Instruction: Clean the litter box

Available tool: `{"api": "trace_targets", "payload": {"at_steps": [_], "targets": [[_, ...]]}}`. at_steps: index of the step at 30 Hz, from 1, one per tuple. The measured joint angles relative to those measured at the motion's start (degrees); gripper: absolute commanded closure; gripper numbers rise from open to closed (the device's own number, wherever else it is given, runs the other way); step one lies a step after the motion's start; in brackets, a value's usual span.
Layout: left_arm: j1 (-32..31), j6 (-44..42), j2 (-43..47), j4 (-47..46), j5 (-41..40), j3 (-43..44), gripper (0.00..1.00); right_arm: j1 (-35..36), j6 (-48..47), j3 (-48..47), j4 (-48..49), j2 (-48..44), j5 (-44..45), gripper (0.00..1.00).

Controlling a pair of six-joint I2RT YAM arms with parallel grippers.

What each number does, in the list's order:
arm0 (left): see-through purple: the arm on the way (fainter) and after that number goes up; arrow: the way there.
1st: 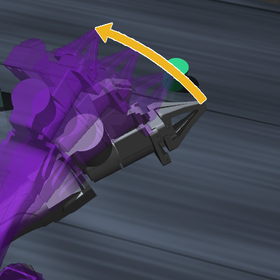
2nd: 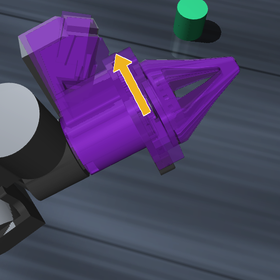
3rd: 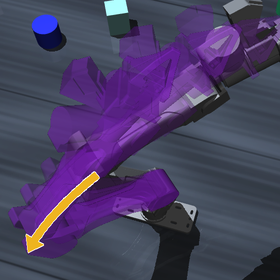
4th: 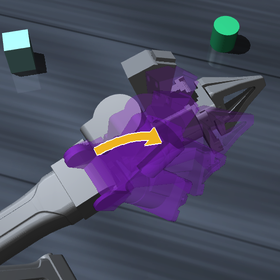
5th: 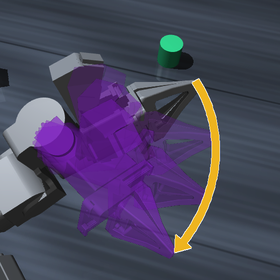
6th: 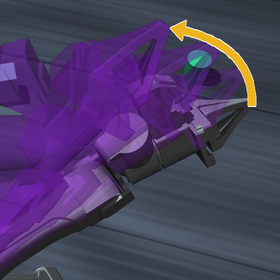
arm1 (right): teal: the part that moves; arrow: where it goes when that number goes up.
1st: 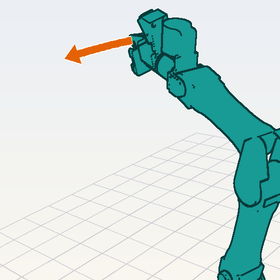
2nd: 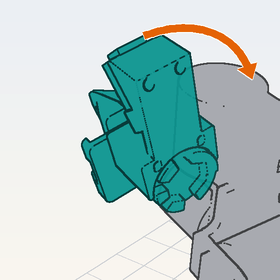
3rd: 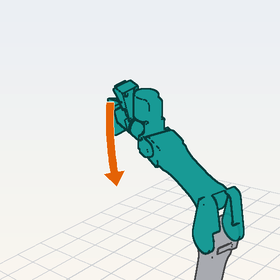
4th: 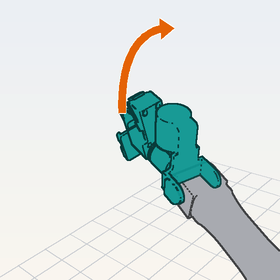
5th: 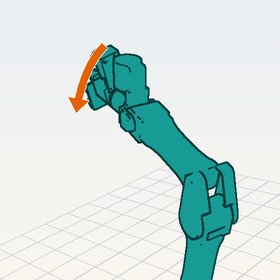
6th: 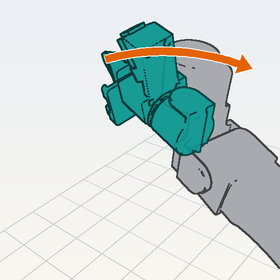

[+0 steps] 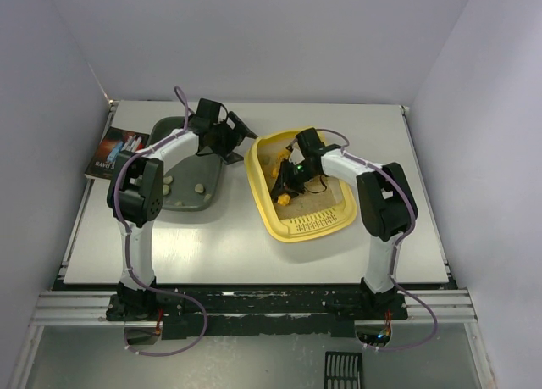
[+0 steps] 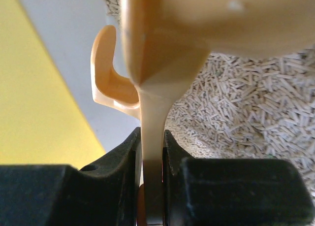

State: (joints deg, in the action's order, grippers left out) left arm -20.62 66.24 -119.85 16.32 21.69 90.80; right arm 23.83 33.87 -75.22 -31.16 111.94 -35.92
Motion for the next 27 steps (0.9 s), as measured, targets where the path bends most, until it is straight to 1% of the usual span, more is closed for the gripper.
{"api": "trace_targets", "payload": {"at_steps": [4, 9, 15, 18, 22, 27], "targets": [[-0.2, 0.0, 0.0, 0.11, -0.42, 0.33, 0.0, -0.09, 0.07, 1.01, 2.12, 0.22, -4.74, 1.0], [-0.28, -0.04, 0.0, 0.39, -0.52, 0.87, 0.0, -0.11, -0.63, 2.43, 4.85, 0.5, -8.52, 1.0], [-0.33, -0.46, 0.0, 1.11, -0.96, 1.51, 0.0, -0.81, 0.96, 9.64, 16.33, 0.37, -13.2, 1.0], [-0.33, -0.83, 0.0, 1.14, -1.07, 1.51, 0.0, -1.09, 2.08, 12.55, 20.92, 0.15, -13.55, 1.0], [-0.35, -1.6, 0.0, 1.14, -1.2, 1.6, 0.0, -0.85, 2.49, 14.91, 21.66, -2.47, -12.07, 1.0], [-0.55, -4.57, -0.15, 2.8, -1.64, 3.67, 0.01, -2.01, 4.52, 20.55, 23.21, -8.7, -12.55, 1.0]]}}
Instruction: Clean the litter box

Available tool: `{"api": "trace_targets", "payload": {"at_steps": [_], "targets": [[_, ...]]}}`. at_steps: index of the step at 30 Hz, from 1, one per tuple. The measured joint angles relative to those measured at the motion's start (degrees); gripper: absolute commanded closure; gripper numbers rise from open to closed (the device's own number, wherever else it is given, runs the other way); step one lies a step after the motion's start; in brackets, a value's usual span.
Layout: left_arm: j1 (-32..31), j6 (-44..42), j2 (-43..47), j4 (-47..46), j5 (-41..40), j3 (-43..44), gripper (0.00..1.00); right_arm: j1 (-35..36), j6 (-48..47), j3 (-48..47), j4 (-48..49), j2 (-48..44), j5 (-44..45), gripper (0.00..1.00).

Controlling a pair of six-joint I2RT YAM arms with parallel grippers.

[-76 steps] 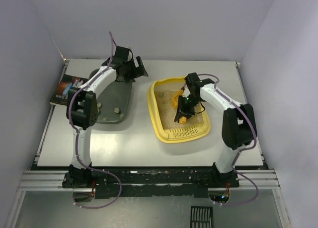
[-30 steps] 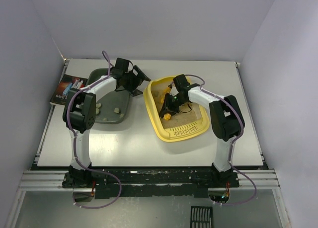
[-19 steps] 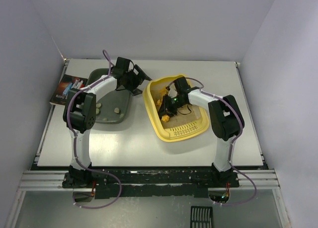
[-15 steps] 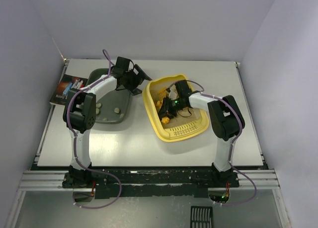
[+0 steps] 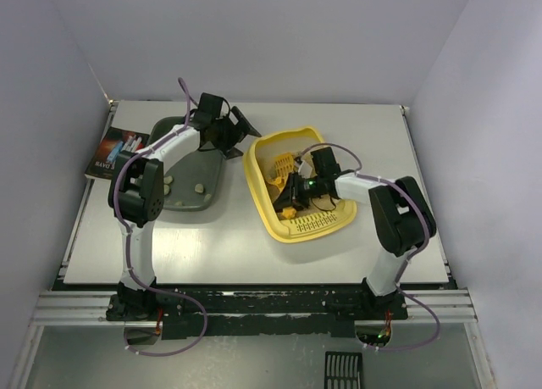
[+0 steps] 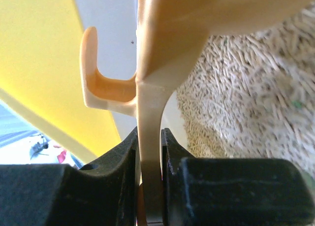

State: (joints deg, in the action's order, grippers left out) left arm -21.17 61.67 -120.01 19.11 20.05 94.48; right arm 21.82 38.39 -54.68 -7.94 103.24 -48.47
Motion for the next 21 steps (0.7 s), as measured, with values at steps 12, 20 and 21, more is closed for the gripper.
{"api": "trace_targets", "payload": {"at_steps": [12, 20, 21], "targets": [[1.81, -5.31, 0.13, 0.52, -0.35, 1.03, 0.0, -3.58, 2.82, 6.43, 3.52, -10.45, -0.81, 1.0], [3.63, -20.26, 1.68, 10.58, -4.57, 5.29, 0.01, -6.78, 6.23, 16.41, 8.81, -21.14, -1.88, 1.0], [3.78, -22.56, 2.82, 12.15, -6.01, 5.4, 0.01, -6.91, 7.19, 18.29, 10.58, -22.95, -2.16, 1.0]]}}
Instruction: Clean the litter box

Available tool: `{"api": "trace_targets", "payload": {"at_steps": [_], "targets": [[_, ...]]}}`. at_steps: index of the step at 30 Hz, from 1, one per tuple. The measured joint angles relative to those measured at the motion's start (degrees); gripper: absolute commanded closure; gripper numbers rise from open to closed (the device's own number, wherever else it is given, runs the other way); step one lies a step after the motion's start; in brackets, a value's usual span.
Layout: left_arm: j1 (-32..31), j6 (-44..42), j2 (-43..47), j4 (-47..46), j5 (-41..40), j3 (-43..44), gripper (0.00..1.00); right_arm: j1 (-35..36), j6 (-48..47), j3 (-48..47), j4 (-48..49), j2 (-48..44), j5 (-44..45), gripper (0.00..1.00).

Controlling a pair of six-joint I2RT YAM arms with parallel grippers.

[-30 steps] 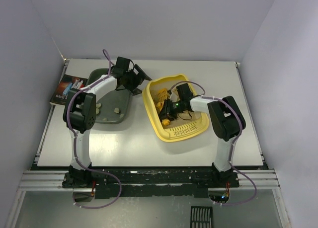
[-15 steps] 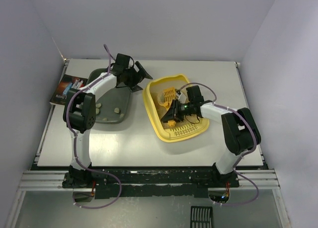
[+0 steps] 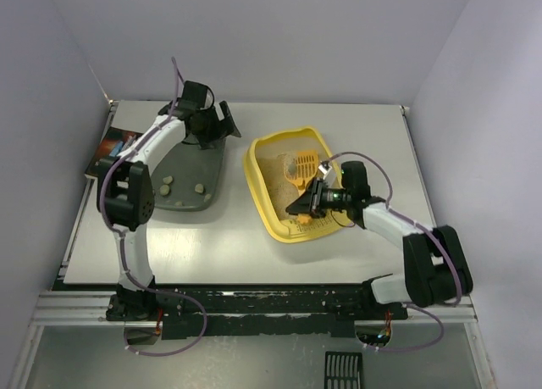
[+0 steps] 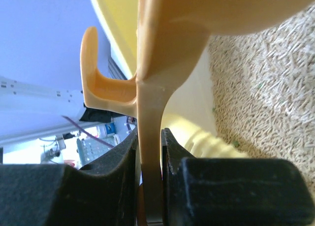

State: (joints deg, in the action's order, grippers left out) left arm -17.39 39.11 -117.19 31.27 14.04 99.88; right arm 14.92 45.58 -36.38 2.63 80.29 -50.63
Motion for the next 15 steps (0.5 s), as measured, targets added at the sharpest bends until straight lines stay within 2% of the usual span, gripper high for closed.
{"api": "trace_targets", "payload": {"at_steps": [3, 8, 12, 14, 15], "targets": [[0.83, -5.33, 5.68, 2.8, -3.69, -2.34, 0.01, -0.2, 4.44, 7.15, 9.49, -5.55, -1.29, 1.0], [5.66, -11.87, 19.96, 4.26, -5.29, -12.46, 0.0, -0.22, 14.45, 19.71, 29.24, -12.15, -1.88, 1.0], [11.78, -17.18, 27.28, 7.02, -5.99, -18.93, 0.01, -0.22, 20.06, 25.05, 42.14, -13.11, -1.95, 1.0], [12.7, -19.78, 29.92, 9.2, -6.84, -21.99, 0.0, -0.24, 22.88, 26.6, 49.59, -12.02, -2.12, 1.0], [12.63, -20.87, 30.99, 10.38, -7.06, -23.19, 0.0, -0.24, 25.14, 27.93, 56.96, -10.86, -2.34, 1.0]]}}
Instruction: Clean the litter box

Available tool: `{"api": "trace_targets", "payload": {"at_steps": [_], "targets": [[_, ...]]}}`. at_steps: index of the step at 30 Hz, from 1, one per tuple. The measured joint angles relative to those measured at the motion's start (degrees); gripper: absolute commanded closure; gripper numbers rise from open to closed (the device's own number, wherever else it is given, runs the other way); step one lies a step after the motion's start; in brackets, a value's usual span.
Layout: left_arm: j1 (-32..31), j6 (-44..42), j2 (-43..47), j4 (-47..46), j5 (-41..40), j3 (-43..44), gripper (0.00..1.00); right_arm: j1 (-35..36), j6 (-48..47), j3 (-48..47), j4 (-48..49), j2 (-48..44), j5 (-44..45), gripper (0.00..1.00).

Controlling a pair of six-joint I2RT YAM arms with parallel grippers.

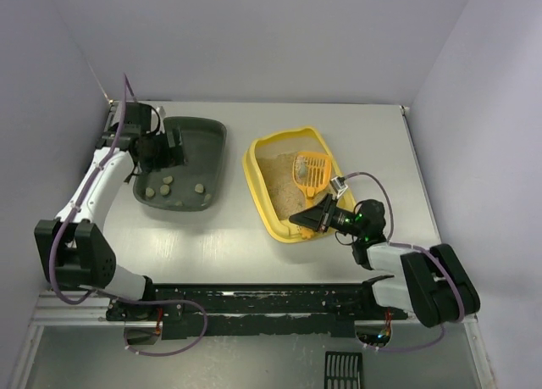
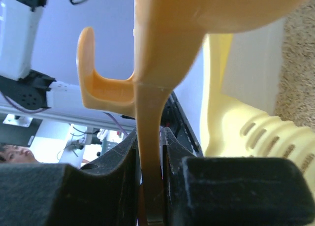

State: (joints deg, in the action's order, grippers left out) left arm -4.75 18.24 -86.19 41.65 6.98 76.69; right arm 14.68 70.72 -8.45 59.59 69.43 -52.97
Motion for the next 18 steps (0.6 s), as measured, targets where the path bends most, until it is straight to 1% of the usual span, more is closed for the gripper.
{"api": "trace_targets", "payload": {"at_steps": [1, 3, 5, 7, 9, 13, 18], "targets": [[-0.17, -1.16, 1.22, 1.36, -0.37, -1.4, 0.0, 0.0, 0.68, 0.26, 1.55, 1.09, -0.09, 1.0], [-0.24, -2.89, 3.15, 4.02, -1.2, -3.3, 0.0, 0.0, 4.42, 1.4, 11.52, 5.18, -0.35, 1.0], [-0.2, -4.28, 5.03, 6.34, -2.14, -4.63, 0.0, 0.02, 7.91, 1.66, 19.34, 9.86, -0.42, 1.0], [-0.15, -5.18, 6.73, 8.48, -3.3, -5.16, 0.0, 0.09, 10.45, 1.55, 23.87, 14.16, -0.55, 1.0], [-0.13, -5.88, 8.46, 10.1, -4.39, -5.18, 0.0, 0.63, 11.89, 0.96, 25.81, 17.77, -0.72, 1.0], [0.07, -6.47, 12.35, 11.3, -6.51, -5.64, 0.0, 1.31, 12.57, 0.09, 27.71, 18.69, -0.68, 1.0], [1.62, -7.37, 18.49, 10.1, -6.84, -10.82, 0.0, 1.44, 12.96, -1.29, 28.06, 20.85, -0.72, 1.0]]}}
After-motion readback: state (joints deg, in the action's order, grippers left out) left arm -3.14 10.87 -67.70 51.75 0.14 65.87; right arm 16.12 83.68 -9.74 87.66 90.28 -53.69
